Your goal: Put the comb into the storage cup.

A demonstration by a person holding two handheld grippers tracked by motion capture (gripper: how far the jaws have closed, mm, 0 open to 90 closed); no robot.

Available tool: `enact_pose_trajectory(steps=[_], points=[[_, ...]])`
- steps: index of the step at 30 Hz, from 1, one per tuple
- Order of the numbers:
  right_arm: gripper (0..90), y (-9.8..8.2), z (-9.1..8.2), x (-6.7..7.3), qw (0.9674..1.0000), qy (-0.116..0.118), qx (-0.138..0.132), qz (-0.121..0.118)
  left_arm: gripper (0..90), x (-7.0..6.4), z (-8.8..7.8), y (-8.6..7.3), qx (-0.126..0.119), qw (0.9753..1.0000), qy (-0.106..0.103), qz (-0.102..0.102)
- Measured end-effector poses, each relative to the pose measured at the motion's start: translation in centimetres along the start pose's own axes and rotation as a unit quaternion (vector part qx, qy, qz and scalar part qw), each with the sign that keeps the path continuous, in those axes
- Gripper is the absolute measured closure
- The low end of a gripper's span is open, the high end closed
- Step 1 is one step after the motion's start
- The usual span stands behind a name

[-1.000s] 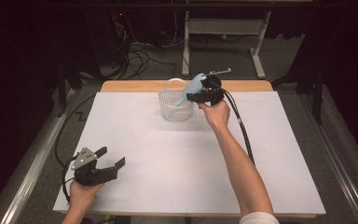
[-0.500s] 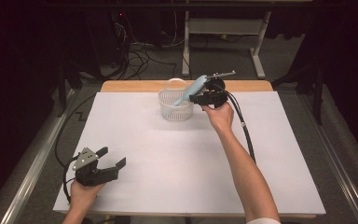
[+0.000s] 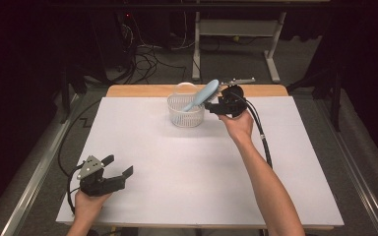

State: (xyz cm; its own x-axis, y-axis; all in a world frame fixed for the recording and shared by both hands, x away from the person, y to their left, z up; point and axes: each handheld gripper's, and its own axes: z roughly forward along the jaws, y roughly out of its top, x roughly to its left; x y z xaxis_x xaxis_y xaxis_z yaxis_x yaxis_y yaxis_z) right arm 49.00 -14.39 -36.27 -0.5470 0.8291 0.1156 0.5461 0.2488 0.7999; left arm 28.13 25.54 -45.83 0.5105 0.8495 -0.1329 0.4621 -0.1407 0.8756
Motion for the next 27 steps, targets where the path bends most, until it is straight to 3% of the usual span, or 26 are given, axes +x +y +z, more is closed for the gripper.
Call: enact_pose_trajectory(steps=[15,27], points=[[36.1,-0.5,-1.8,-0.2,0.9998,-0.005,-0.013,-0.015,14.2,0.1,-0.1,0.0,-0.002,1.0,0.002,-0.003],[36.0,-1.2,-2.3,-0.6,0.9998,-0.002,-0.015,-0.011,14.2,0.2,-0.2,-0.1,-0.002,1.0,0.002,-0.005]])
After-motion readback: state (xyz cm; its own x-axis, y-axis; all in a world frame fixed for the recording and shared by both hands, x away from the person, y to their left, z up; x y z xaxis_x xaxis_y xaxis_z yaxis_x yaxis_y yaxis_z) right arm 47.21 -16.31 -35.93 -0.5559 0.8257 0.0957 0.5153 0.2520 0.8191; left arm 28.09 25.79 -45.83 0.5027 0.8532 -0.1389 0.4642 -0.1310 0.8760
